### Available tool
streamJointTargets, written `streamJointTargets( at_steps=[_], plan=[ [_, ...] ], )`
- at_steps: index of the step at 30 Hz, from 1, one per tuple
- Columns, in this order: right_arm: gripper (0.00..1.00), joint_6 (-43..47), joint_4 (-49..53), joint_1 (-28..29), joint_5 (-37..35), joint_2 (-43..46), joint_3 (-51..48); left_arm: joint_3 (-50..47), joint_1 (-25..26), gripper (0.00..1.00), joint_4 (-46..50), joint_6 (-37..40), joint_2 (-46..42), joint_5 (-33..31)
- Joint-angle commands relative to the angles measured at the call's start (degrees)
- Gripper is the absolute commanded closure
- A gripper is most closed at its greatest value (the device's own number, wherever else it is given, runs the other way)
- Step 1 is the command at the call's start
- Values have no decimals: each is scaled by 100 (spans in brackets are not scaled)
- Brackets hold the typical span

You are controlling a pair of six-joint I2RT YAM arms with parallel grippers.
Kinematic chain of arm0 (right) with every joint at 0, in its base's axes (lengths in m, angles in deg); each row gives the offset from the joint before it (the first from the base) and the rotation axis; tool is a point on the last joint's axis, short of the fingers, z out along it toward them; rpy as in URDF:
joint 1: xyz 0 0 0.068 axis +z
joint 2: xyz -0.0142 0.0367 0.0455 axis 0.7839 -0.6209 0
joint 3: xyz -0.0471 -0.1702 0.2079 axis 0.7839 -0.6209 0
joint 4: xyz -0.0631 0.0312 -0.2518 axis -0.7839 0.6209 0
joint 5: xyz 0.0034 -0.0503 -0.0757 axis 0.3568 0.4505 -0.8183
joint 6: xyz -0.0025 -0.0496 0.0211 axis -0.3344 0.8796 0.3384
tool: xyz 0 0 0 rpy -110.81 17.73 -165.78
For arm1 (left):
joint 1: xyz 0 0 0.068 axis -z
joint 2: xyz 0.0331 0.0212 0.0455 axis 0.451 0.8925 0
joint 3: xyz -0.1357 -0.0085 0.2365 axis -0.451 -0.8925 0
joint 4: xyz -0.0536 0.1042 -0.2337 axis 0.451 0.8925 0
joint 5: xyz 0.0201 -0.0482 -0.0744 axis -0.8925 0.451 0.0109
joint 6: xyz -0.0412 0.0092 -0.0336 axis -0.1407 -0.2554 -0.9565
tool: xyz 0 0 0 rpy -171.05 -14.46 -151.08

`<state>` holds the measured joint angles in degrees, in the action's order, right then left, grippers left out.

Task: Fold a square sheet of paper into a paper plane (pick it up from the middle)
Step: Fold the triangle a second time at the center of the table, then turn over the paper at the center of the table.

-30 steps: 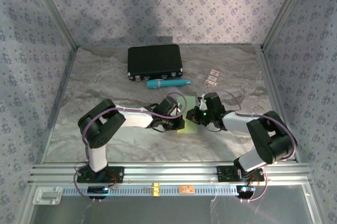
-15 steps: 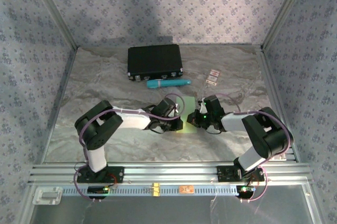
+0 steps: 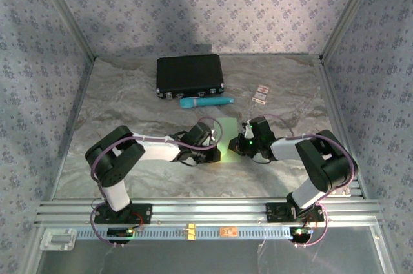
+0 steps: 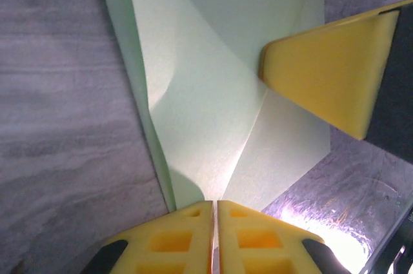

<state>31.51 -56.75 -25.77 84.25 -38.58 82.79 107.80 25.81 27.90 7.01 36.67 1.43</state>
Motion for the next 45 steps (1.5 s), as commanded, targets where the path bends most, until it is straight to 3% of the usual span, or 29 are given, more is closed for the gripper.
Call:
streamJointTargets(
  at_steps=[1, 13, 20, 26, 33, 45],
  plan=[
    [98, -2, 373, -56, -392, -179, -32, -208, 48, 89, 623, 175, -163, -93],
    [97, 14, 390, -45, -298, -131, 23, -270, 144, 89, 922, 421, -692, -217],
    [88, 128, 550, 6, -112, 291, 272, 2, -6, 88, 883, 437, -959, -278],
    [77, 302, 1682, 16, -684, 1067, 343, 572, -360, 88, 724, 543, -577, 68],
    [69, -39, 2205, 169, -1040, 1932, -81, 1281, -417, 88, 1085, 957, 51, 192],
    [62, -257, 2469, 422, -1117, 1891, -166, 1365, -427, 91, 1495, 1288, 777, -150]
  ],
)
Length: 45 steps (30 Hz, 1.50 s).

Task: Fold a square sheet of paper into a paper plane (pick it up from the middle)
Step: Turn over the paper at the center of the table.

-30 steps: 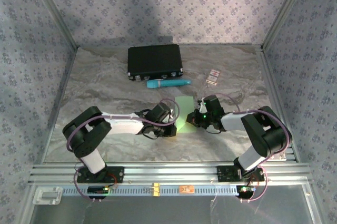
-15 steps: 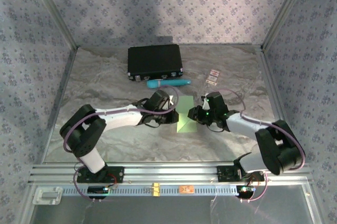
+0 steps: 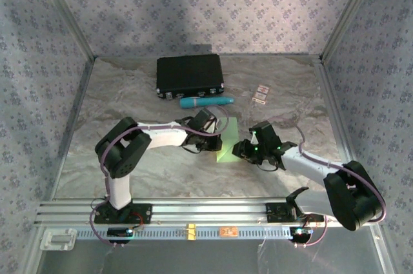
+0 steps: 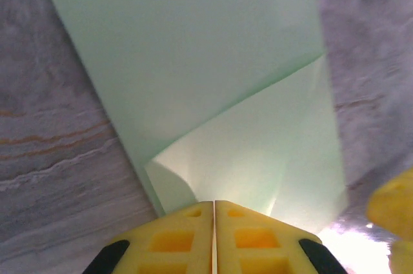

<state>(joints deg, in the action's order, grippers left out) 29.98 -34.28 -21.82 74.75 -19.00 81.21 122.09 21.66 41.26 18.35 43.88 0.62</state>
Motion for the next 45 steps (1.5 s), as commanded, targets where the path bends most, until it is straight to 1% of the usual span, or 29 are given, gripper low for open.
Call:
streamJointTargets(
  at_steps=[1, 4, 7, 13, 16, 22, 25, 29, 31, 34, 45],
  plan=[
    [61, -106, 211, 32, -187, -75, -13, -119, -9, 91, 116, 131, 60, -63],
    [60, -105, 154, 20, -175, -121, 20, -333, -6, 91, -6, 89, 60, -36],
    [59, -170, -148, 8, 2, -228, 13, -448, -12, 91, -57, 68, 25, -25],
    [58, -229, -242, 17, -59, -609, 99, -477, 2, 92, -74, 49, -28, -25],
    [57, -261, -481, 8, 1, -729, 106, -460, -1, 92, -95, 36, -28, -20],
    [50, -453, -1340, -155, 367, -897, 74, -426, -11, 92, -79, 27, -23, -12],
    [47, -345, -1463, -226, 481, -969, 197, -424, -8, 92, -92, 16, -29, 18],
    [47, -236, -1505, -363, 625, -1178, 378, -437, -7, 92, -104, 11, -30, 22],
    [49, -214, -1589, -415, 697, -1276, 416, -448, -12, 92, -110, 2, -28, 36],
    [52, -175, -1613, -492, 707, -1382, 478, -477, -6, 92, -160, -40, -44, 54],
    [57, -223, -2038, -661, 790, -1798, 474, -442, -7, 92, -226, -124, -21, 90]
  ],
)
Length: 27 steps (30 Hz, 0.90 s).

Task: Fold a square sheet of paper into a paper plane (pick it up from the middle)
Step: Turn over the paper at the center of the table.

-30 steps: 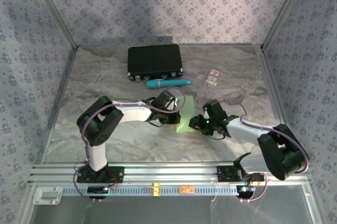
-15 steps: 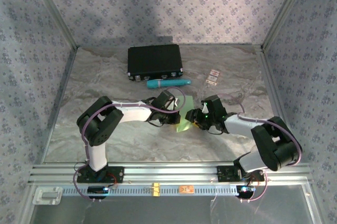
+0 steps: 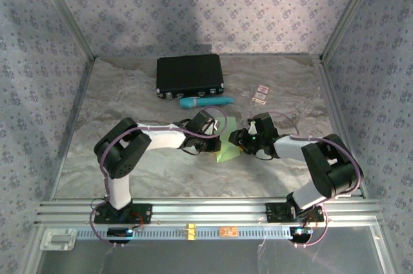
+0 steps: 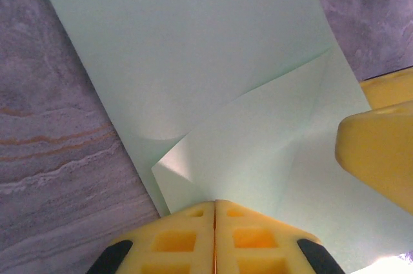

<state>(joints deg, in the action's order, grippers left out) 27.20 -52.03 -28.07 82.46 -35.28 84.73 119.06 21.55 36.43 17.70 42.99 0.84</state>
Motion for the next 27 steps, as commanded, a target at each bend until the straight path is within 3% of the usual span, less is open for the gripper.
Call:
streamJointTargets(
  at_steps=[1, 19, 27],
  plan=[
    [57, 66, -311, -45, 17, -189, 125, -130, -2, 92, 266, -74, 71, 65],
    [77, 149, -819, -360, 214, -505, -49, -41, -6, 92, 247, -161, 88, 111],
    [93, 293, -960, -441, 449, -503, -90, -42, -9, 88, 182, -239, -75, 139]
  ],
)
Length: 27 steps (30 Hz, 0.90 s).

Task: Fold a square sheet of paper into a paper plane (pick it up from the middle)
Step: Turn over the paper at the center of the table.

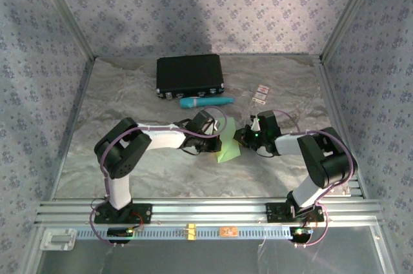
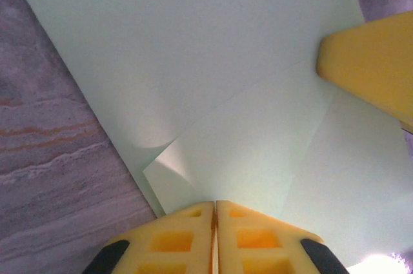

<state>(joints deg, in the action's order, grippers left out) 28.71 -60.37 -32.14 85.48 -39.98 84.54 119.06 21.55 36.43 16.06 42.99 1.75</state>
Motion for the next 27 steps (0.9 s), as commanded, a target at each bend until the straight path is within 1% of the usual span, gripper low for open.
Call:
streamJointTargets(
  at_steps=[1, 5, 7, 9, 12, 14, 17, 19, 21, 23, 27],
  plan=[
    [94, 180, -106, -40, 150, 5, -91, -33, -7, 86, 199, -91, -124, 25],
    [95, 427, 153, -81, 138, 301, -110, -107, 11, 71, 196, -182, -514, -204],
    [95, 689, 616, -98, 0, 612, -53, -199, 10, 63, 234, -240, -797, -472],
    [95, 1029, 1222, -87, -204, 972, 62, -294, 0, 60, 304, -279, -1062, -791],
    [95, 1516, 2203, -35, -606, 1604, 276, -440, -2, 58, 449, -357, -1422, -1246],
    [95, 2048, 3189, 98, -1136, 1992, 612, -575, 4, 56, 502, -427, -1669, -1574],
    [95, 2530, 4350, 366, -2023, 2452, 1003, -781, -3, 50, 562, -475, -2002, -1957],
    [95, 2766, 4936, 589, -2713, 2627, 1292, -860, -15, 49, 672, -466, -2188, -2195],
    [95, 2936, 5389, 818, -3330, 2726, 1532, -944, -24, 46, 796, -482, -2365, -2393],
    [95, 2832, 5664, 1048, -3960, 2777, 1753, -1078, -39, 44, 810, -482, -2555, -2560],
    [95, 3055, 6147, 1408, -4981, 2732, 1995, -1308, -112, 41, 857, -658, -2877, -2879]
  ],
)
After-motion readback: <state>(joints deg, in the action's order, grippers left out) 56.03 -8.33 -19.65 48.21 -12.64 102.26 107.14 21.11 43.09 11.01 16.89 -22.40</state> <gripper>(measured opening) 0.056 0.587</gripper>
